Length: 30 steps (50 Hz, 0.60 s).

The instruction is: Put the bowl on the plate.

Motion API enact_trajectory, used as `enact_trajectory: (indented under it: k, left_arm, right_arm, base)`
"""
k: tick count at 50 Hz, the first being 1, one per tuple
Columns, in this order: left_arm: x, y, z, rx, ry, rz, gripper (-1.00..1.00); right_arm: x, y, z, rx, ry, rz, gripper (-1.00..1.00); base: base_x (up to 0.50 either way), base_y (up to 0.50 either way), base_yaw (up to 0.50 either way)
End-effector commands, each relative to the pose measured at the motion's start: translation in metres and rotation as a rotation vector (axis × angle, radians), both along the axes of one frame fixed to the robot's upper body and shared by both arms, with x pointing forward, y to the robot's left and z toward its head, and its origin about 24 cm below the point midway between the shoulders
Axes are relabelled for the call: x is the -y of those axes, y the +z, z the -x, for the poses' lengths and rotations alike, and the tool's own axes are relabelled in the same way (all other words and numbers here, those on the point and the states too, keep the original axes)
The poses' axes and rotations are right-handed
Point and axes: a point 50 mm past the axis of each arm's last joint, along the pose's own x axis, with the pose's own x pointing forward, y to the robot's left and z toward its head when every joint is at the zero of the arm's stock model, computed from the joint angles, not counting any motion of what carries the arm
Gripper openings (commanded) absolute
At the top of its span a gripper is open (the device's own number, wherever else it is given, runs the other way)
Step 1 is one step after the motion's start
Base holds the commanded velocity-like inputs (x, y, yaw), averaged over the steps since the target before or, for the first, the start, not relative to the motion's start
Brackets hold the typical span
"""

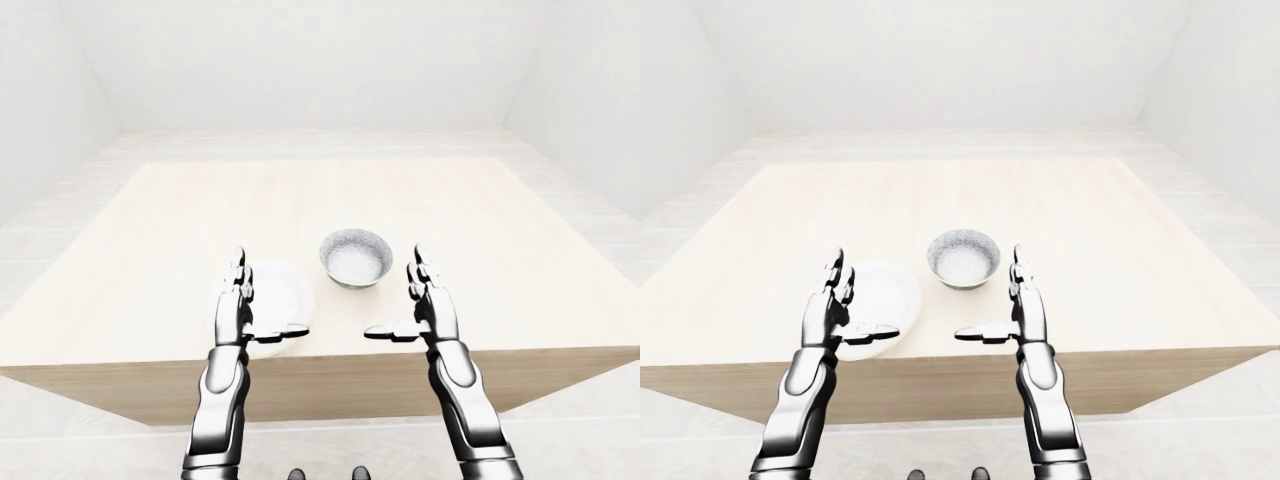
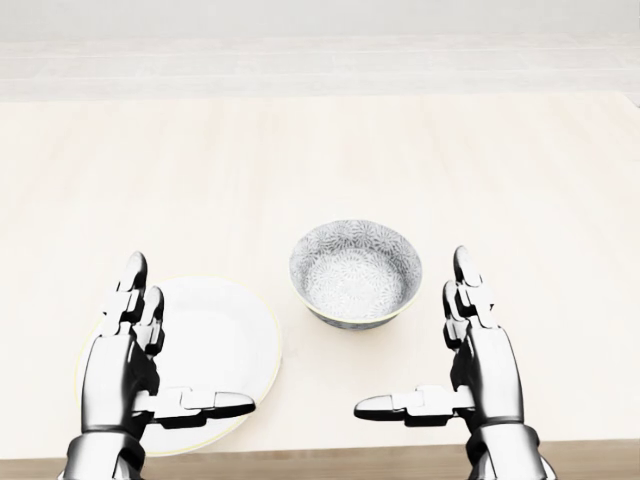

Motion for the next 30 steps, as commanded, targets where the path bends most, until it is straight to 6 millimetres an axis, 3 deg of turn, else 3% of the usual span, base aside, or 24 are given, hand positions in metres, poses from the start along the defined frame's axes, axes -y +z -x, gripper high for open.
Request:
enact_trajectory:
  k: [1,6,12,14,16,23,30]
  left_arm:
    - [-0.016,0.008,-0.001,0.004,0.01,-0.042,1.0]
    - [-0.014,0.031,0.007,0.084,-0.018,-0.051,1.0]
    - [-0.017,0.078,0.023,0.297,-0.05,-0.023,1.0]
    - [-0.019,0.084,0.029,0.323,-0.047,-0.031,1.0]
    - [-0.021,0.083,0.03,0.316,-0.037,-0.03,1.0]
    - [-0.031,0.116,0.035,0.465,0.017,-0.069,1.0]
    - [-0.032,0.13,0.037,0.534,-0.003,-0.055,1.0]
  right_arm:
    - [0.011,0.015,-0.002,0.01,-0.001,-0.004,1.0]
    - [0.012,0.038,0.006,0.11,0.007,0.009,1.0]
    - [0.012,0.077,0.018,0.281,0.011,0.027,1.0]
    - [0.013,0.086,0.02,0.321,0.01,0.032,1.0]
    - [0.014,0.089,0.02,0.336,0.003,0.03,1.0]
    - [0.015,0.099,0.021,0.385,0.006,0.003,1.0]
    - [0.021,0.115,0.025,0.459,-0.023,-0.027,1.0]
  base:
    - [0.0,0.0,0.0]
    - [0.0,0.0,0.0]
    - [0.0,0.0,0.0]
    - [0.0,0.0,0.0]
    - [0.0,0.0,0.0]
    - [0.0,0.0,0.0]
    - [0.0,0.0,0.0]
